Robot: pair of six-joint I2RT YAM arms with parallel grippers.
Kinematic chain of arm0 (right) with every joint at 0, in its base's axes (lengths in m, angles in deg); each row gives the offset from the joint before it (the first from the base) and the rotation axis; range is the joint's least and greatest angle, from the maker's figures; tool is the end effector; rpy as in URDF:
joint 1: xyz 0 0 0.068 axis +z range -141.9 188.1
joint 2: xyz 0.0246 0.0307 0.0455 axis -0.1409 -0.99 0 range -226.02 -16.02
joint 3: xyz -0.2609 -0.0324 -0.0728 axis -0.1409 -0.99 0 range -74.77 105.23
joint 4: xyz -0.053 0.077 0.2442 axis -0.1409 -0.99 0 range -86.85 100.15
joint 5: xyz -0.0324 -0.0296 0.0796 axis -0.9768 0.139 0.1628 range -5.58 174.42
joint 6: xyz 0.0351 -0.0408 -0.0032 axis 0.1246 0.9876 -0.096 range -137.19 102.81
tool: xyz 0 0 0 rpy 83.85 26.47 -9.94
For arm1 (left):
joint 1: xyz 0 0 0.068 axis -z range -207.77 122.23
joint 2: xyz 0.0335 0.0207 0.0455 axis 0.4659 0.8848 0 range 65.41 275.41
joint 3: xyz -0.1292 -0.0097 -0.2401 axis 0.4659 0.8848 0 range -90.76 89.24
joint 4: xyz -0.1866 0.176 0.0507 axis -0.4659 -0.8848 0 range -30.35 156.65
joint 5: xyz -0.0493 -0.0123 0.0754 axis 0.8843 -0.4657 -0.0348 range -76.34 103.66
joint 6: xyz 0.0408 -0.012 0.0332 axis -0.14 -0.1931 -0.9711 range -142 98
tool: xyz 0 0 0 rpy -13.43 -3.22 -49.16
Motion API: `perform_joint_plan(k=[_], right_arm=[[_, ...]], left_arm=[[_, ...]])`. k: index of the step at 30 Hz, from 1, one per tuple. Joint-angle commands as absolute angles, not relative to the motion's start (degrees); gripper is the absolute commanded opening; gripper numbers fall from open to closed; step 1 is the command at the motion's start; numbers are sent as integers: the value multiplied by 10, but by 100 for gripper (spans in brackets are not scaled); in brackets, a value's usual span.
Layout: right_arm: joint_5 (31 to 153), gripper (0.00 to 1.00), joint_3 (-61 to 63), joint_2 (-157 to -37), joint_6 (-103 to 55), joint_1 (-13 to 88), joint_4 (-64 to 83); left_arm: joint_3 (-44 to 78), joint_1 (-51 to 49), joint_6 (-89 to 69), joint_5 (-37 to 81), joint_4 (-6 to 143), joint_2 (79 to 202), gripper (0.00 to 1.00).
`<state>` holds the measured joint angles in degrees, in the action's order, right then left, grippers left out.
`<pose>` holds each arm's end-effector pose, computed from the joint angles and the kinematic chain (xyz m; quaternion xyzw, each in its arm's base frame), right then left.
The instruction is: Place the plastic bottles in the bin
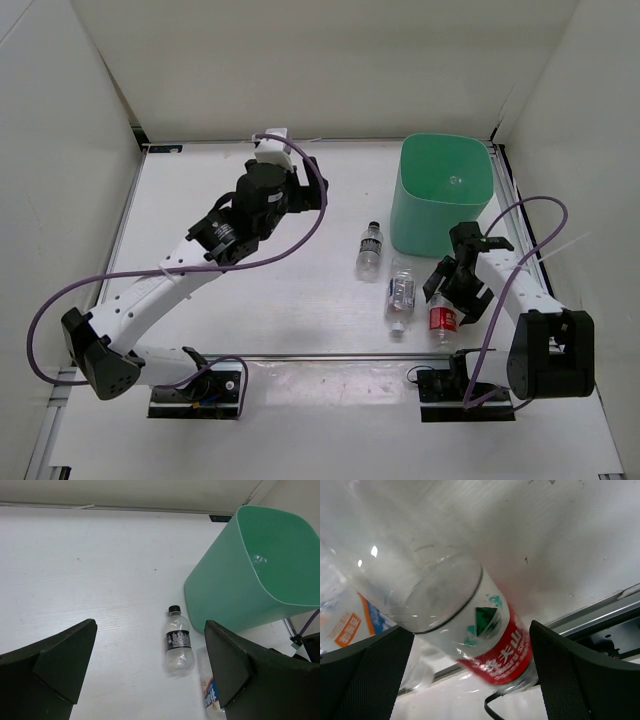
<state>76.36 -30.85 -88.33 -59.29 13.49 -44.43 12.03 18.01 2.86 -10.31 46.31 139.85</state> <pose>0.1969 0.0135 0.1928 0.3176 0.9436 -0.0396 0.0841 0.2145 -0.1995 0.4074 0.0225 0.7984 -0.1975 0.5684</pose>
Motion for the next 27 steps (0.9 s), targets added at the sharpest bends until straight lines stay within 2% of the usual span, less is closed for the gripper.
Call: perform_joint_plan(k=[1,5,11,13,16,18,21,22,26,27], right_arm=[[750,98,-324,-882,-615,136,-407],[762,91,-335,-882,-626,131,-406],[768,67,-329,-866,-626,126,-433],[775,53,-324,-851,-626,126,-445],[788,38,-305,-826,-626,126,-483],[796,35,-288,-799,-626,126,-525],[827,28,-221,-751,-620,126,-601],[834,25,-165,-727,-614,126,-623],[866,23,-10,-703,-614,126,-705],[866,23,73,-703,-614,126,-711]], left_arm=[[128,176,37,-123,432,1356,100],[128,176,44,-134,420,1351,100],[128,176,44,-139,414,1351,100],[128,176,49,-146,409,1351,100],[133,176,54,-152,409,1346,100],[138,176,54,-157,409,1341,100],[144,176,59,-162,404,1334,100],[151,176,59,-162,404,1328,100],[172,171,65,-173,398,1314,100],[172,171,65,-173,392,1306,100]])
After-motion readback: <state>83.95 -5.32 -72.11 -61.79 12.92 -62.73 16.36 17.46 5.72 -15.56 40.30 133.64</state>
